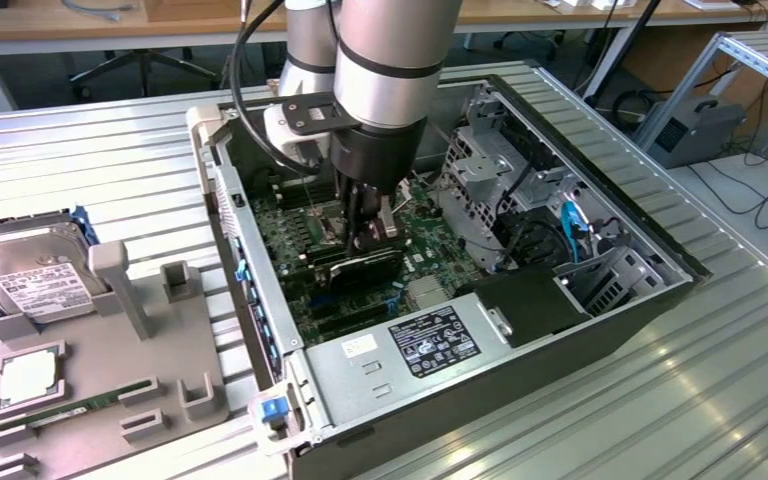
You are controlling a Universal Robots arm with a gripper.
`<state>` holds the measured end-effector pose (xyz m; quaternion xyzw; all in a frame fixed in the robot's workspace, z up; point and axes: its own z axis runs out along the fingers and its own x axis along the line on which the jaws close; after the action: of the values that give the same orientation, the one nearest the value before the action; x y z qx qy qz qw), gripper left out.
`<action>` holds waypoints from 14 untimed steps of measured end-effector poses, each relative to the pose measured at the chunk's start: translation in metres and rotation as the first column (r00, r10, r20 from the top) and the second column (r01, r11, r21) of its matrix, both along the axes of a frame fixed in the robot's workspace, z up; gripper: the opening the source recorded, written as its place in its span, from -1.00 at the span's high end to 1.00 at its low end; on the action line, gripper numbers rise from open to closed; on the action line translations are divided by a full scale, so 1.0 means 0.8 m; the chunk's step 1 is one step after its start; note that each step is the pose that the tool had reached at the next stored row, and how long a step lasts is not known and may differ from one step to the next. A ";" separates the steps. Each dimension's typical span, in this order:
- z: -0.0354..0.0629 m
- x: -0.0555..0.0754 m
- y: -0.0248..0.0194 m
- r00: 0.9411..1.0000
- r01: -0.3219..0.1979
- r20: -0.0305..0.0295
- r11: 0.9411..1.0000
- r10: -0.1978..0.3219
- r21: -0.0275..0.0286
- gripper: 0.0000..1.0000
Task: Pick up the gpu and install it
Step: 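Press down on the gpu until it lock into place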
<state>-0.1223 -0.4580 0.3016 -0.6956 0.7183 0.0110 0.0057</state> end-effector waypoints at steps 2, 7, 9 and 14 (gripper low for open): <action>0.000 0.000 0.0000 1.000 0.000 0.000 1.000 0.000 0.000 0.62; 0.000 0.000 0.0000 1.000 0.000 0.000 1.000 0.000 0.000 0.79; 0.000 0.000 0.0035 1.000 -0.002 0.000 1.000 0.002 0.001 0.79; -0.012 -0.001 0.0097 1.000 -0.010 0.000 1.000 0.010 0.001 0.79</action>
<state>-0.1234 -0.4502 0.2916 -0.6991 0.7149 0.0113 0.0060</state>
